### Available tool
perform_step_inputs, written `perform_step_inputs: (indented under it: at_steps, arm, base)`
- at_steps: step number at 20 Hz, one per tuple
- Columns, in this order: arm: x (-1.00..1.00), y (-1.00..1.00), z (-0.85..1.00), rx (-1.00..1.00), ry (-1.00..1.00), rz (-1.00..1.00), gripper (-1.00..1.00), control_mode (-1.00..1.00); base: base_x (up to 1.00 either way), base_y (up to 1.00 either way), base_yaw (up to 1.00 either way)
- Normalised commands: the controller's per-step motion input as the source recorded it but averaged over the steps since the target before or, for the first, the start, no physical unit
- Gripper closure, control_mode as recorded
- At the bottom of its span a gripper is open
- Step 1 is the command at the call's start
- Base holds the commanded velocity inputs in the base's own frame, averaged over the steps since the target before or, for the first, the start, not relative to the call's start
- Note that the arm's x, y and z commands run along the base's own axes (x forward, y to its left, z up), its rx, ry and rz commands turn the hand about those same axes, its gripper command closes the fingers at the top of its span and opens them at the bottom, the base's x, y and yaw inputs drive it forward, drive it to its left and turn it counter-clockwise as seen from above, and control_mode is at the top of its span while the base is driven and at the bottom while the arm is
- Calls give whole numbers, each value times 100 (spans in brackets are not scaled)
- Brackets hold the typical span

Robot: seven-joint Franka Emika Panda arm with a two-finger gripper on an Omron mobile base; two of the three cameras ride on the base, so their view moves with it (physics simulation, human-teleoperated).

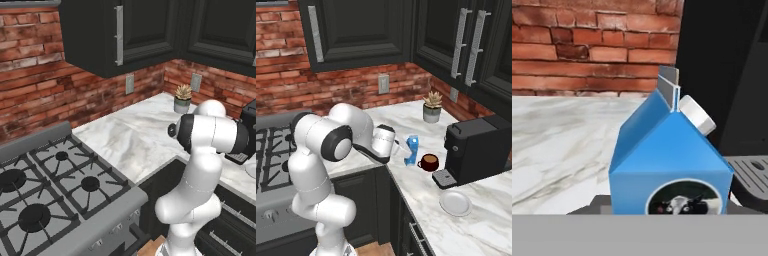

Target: Take a sugar cube from the saucer and place it inside the coffee. Then, grab milk from the fridge and place it next to the coffee on the counter to sweeten the coffee.

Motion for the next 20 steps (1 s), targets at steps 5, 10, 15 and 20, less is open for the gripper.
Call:
perform_step_inputs:
  at_steps: [5,10,15,20]
  arm:
    - [-5,0,-2,0,-9,0,-100,-100]
    - [-23,0,0,1,-10,0,-100,-100]
    - [-37,0,7,0,-4,0,-100,-100]
    - [-41,0,46,0,-8,0,-100,-100]
  base:
    - [0,0,0]
    - [0,0,0]
    - [0,0,0]
    - [0,0,0]
